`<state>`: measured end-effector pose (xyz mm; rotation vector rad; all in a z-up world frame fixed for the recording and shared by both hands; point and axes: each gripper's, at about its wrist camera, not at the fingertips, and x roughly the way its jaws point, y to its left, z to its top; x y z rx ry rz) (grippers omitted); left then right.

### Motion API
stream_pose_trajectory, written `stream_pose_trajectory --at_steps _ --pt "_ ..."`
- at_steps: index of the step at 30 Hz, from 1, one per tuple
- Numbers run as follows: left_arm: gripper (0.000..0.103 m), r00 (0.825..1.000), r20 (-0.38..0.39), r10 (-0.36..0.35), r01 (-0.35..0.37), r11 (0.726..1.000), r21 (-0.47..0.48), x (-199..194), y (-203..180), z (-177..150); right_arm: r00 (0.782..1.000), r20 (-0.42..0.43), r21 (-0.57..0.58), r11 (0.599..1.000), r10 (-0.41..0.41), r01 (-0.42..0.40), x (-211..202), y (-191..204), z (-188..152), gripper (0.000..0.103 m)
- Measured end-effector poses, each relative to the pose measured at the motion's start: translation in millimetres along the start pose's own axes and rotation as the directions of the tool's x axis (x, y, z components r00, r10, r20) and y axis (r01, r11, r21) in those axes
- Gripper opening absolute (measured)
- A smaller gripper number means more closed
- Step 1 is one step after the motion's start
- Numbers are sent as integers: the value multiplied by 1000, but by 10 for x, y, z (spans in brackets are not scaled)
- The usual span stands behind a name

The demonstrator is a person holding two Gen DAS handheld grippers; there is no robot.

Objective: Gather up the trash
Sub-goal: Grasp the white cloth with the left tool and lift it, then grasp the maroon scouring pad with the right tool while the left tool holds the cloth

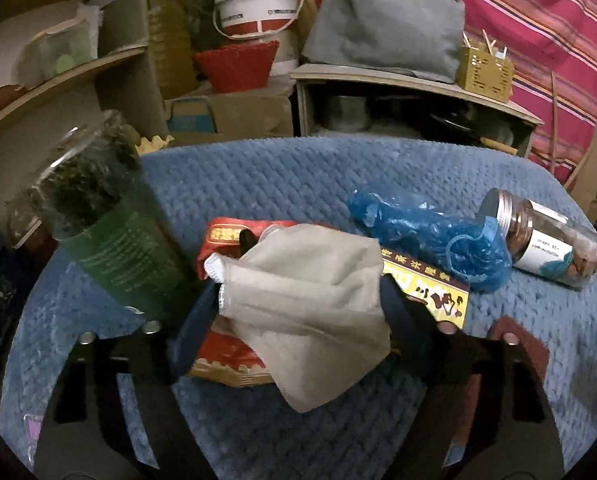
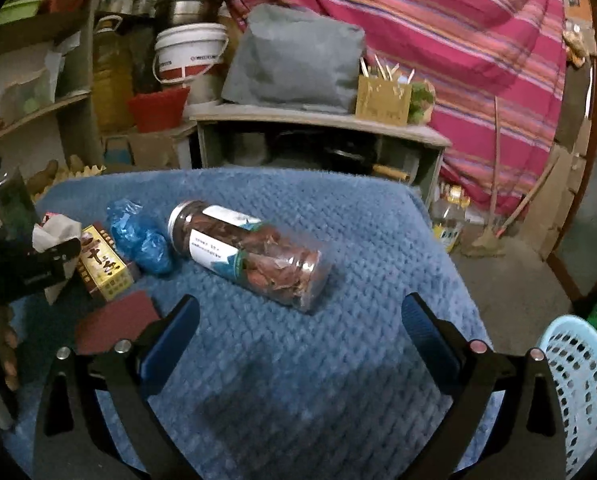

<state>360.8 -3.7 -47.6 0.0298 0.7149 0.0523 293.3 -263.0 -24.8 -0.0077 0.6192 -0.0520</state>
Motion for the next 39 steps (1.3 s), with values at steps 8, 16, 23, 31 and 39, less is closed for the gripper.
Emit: stream_pose_trajectory --at_steps 8,16,23,31,39 --pt "42 999 8 -33 33 999 -5 -144 109 -35 997 -4 -64 995 -74 74 -102 121 -12 99" --pt "42 994 99 -36 39 999 -34 -777 353 -100 999 27 -31 999 -28 29 -391 214 -67 99" --pt "42 993 121 -10 19 997 -73 -1219 765 -332 999 7 -43 998 52 -52 -498 434 -166 99" --pt "42 991 133 24 -8 993 -121 -1423 1187 -470 986 -78 -76 985 147 -153 -347 875 -288 99" --pt "42 993 112 39 -22 988 -154 -1302 1468 -497 976 -157 -167 971 148 -174 -59 1253 -333 99"
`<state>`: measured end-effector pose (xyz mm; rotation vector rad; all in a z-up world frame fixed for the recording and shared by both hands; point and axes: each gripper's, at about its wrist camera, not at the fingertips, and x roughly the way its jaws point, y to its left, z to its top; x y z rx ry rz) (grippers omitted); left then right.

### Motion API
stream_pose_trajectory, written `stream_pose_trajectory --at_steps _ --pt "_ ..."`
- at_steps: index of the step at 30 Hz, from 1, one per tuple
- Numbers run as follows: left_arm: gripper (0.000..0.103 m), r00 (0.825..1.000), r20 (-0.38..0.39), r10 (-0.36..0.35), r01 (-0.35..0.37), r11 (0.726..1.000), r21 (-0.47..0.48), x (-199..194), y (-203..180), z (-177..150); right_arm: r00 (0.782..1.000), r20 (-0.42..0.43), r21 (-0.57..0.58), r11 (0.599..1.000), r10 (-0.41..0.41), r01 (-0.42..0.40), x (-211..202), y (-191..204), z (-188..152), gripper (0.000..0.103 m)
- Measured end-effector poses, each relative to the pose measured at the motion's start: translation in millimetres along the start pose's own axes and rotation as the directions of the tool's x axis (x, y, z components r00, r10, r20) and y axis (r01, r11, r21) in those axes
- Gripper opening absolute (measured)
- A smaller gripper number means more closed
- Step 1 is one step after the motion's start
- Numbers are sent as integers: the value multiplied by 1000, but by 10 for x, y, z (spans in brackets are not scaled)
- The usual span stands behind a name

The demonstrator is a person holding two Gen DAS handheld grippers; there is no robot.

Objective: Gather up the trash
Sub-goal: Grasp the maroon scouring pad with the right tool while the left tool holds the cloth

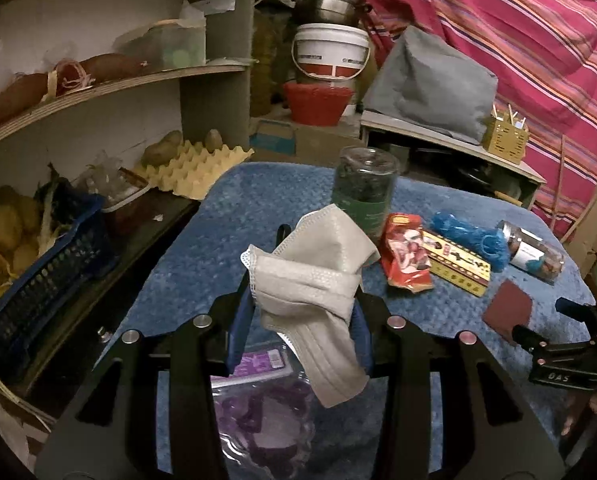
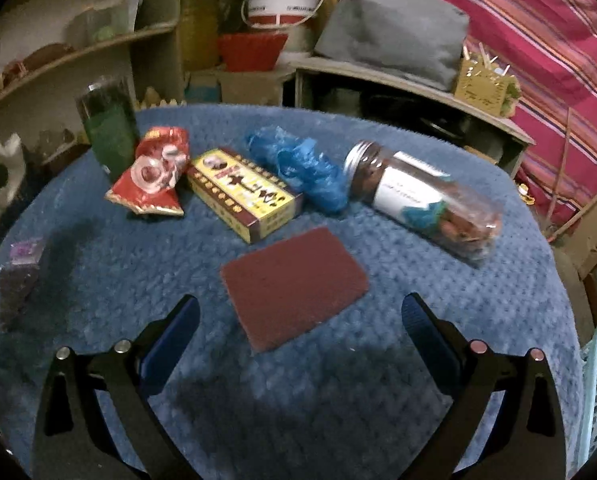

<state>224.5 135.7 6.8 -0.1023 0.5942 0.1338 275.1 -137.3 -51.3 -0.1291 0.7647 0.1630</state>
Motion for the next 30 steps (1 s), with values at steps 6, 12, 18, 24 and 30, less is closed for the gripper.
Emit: stream_pose_trajectory --at_steps 6,12,18,24,30 --pt "42 1000 4 4 -3 1000 -20 24 112 44 995 -54 -70 995 -80 76 240 87 27 99" --pt "42 1000 -15 4 -5 999 -35 98 156 28 994 -85 -75 995 -71 65 342 17 102 99" --pt "42 1000 -16 6 -7 1000 -29 121 158 27 988 -154 -20 999 31 -34 498 -89 105 99" --pt "42 1000 -20 1 -1 1000 -28 134 145 28 990 -134 -38 998 44 -50 446 -40 83 91" --pt "42 1000 -18 -1 1 1000 -9 106 33 11 993 -112 -74 996 42 -51 354 18 55 87"
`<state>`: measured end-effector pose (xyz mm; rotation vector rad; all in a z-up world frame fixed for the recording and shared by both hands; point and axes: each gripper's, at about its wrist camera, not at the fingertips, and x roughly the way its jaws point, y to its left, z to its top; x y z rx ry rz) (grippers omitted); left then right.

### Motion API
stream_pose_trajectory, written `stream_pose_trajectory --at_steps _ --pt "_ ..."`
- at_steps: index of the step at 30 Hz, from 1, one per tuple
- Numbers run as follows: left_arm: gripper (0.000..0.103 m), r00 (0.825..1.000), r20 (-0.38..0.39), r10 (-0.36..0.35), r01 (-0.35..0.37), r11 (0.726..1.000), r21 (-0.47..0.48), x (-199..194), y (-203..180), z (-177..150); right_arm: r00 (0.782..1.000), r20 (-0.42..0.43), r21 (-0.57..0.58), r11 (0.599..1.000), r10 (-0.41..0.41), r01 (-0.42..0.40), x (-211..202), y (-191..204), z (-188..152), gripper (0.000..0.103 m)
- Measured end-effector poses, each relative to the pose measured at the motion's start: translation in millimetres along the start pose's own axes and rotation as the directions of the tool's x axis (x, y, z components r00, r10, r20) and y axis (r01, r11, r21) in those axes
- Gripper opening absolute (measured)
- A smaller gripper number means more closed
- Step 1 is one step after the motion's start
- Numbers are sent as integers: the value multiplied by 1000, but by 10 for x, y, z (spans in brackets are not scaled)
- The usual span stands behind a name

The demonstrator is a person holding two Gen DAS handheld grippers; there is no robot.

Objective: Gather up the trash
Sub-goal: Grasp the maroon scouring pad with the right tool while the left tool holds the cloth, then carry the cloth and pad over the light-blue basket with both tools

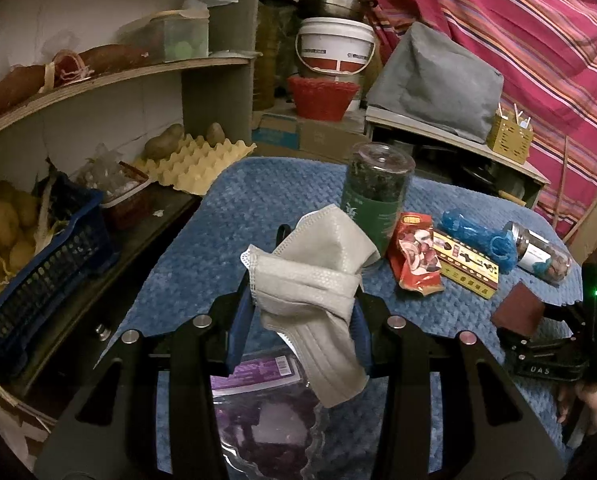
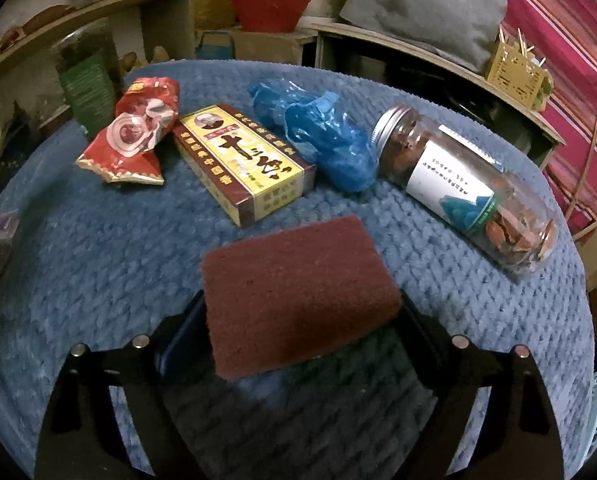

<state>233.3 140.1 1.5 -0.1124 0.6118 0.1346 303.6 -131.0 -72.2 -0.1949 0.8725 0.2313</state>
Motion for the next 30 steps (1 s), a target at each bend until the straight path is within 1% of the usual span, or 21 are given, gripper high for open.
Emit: stream_pose_trajectory --at_steps 4,13,18,23,30 --pt "42 1000 -1 -1 1 1000 7 -19 -64 3 999 31 4 1000 -15 15 -128 3 -33 87" --pt "42 1000 8 -23 23 999 30 -103 -282 12 992 117 81 996 -50 41 -628 -296 -219 87" --pt "42 999 22 -43 42 998 44 -199 -470 27 981 184 120 992 -61 39 -960 -482 -313 87" --pt "42 997 37 -66 64 995 71 -297 -723 33 966 245 150 988 -84 48 -1270 -668 -404 87" --pt "42 994 49 -96 90 989 119 -413 -1115 2 959 255 201 977 -125 74 -1418 -982 -534 87"
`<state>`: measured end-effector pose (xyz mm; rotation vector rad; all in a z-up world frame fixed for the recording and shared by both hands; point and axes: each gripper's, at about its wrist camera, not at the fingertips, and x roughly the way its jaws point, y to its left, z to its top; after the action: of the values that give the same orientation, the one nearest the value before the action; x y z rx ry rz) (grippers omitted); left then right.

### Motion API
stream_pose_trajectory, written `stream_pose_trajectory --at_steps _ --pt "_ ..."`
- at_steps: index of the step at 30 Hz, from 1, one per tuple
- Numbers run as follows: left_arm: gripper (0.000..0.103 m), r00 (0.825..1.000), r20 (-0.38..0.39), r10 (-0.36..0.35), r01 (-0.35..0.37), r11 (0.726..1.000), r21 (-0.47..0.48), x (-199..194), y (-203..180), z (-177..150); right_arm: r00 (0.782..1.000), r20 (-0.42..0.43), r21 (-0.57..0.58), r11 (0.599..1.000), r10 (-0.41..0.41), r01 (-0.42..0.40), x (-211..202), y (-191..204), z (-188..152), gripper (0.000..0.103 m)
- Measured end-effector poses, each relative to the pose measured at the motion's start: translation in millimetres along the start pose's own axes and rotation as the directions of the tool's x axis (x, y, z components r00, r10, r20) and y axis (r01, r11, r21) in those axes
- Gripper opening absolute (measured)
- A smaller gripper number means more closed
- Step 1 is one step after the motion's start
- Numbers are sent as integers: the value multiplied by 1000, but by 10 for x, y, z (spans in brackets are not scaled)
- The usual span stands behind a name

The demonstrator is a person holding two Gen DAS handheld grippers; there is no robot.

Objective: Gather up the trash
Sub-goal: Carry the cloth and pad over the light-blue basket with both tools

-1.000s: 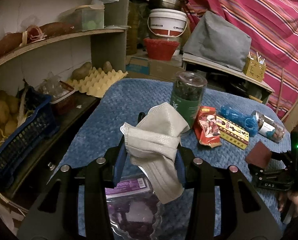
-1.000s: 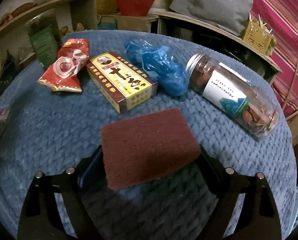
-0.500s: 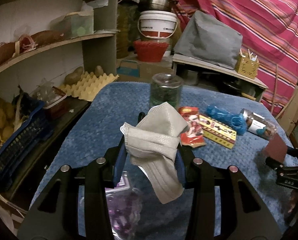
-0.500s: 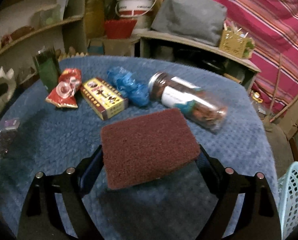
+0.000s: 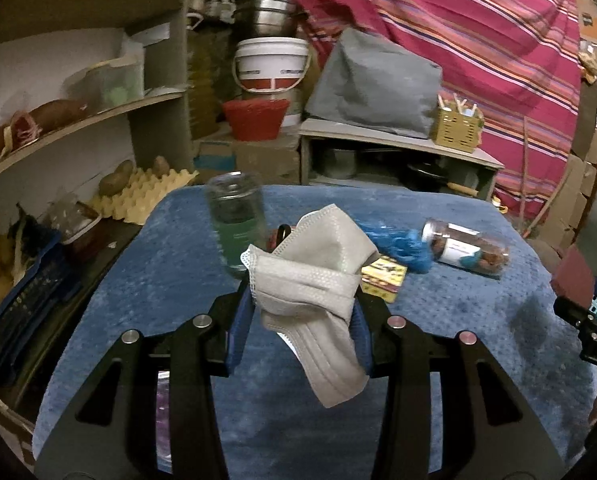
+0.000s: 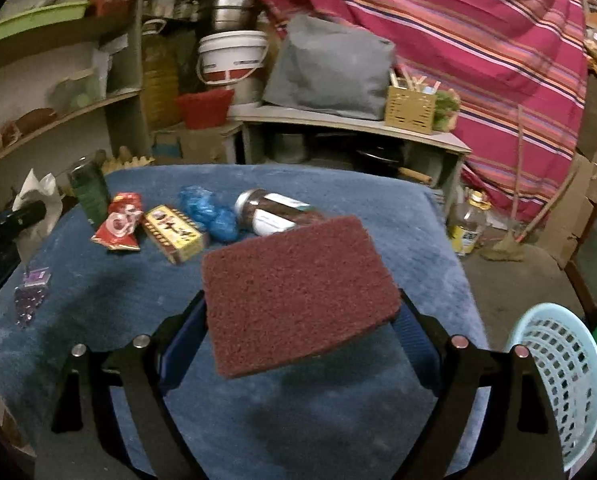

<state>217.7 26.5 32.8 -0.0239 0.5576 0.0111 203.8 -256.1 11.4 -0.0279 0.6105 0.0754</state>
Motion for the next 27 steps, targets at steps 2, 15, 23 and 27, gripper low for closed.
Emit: stream_pose_trajectory --at_steps 2,15,23,27 --pt "42 1000 2 -7 7 1000 14 -20 -131 -4 1000 6 17 1000 -16 16 -65 -147 -19 87" --pt "42 995 23 -100 97 991 96 -160 -1032 84 987 21 118 981 -159 155 -476 -1157 -200 87" --pt "42 968 38 -248 237 952 194 -277 -2150 94 967 -11 204 946 -254 251 -686 -1959 -477 87" --pt "42 947 19 -320 308 924 227 -292 -2678 -45 958 -32 229 931 -285 284 -737 -2302 -615 87"
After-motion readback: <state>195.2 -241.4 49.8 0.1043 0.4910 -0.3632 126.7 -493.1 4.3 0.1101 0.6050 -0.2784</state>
